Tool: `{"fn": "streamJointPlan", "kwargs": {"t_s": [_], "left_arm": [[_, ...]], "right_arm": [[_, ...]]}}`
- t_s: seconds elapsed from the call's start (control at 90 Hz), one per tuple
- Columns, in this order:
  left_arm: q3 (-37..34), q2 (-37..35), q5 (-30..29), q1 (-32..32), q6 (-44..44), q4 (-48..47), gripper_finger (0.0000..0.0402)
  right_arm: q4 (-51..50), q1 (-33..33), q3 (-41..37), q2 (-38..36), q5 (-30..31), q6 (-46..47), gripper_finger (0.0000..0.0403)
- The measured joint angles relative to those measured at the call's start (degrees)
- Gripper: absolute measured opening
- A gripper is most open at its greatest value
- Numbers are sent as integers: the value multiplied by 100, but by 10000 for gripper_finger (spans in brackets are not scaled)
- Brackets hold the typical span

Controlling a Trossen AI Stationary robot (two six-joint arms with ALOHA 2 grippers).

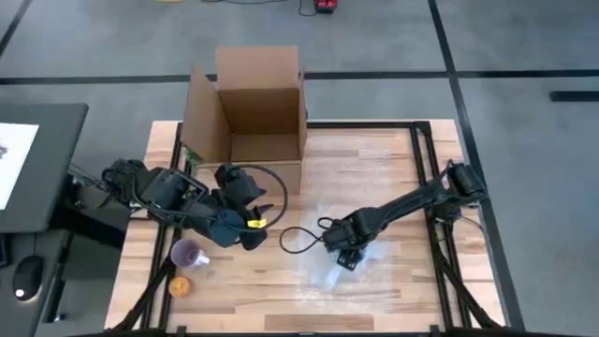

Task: Wrap mug
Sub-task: Wrap the blue mug with the bubble wrap

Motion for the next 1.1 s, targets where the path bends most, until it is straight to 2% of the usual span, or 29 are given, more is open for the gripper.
{"fn": "streamJointPlan", "kwargs": {"t_s": [0.344, 0.578, 0.689, 0.878, 1.1], "left_arm": [[0, 0, -1, 0, 82, -20, 146], [0, 0, 0, 0, 129, -21, 146], [0, 0, -1, 0, 151, -20, 146], [0, 0, -1, 0, 153, -26, 146], [0, 0, 0, 0, 153, -33, 146]], "right_arm": [[-40, -28, -26, -265, 126, 77, 21], [-460, -103, 209, -886, 133, 84, 20], [-442, -103, 198, -946, 236, 142, 20], [217, -113, -29, -529, 260, 162, 21], [407, -149, 17, -105, 167, 124, 40]]}}
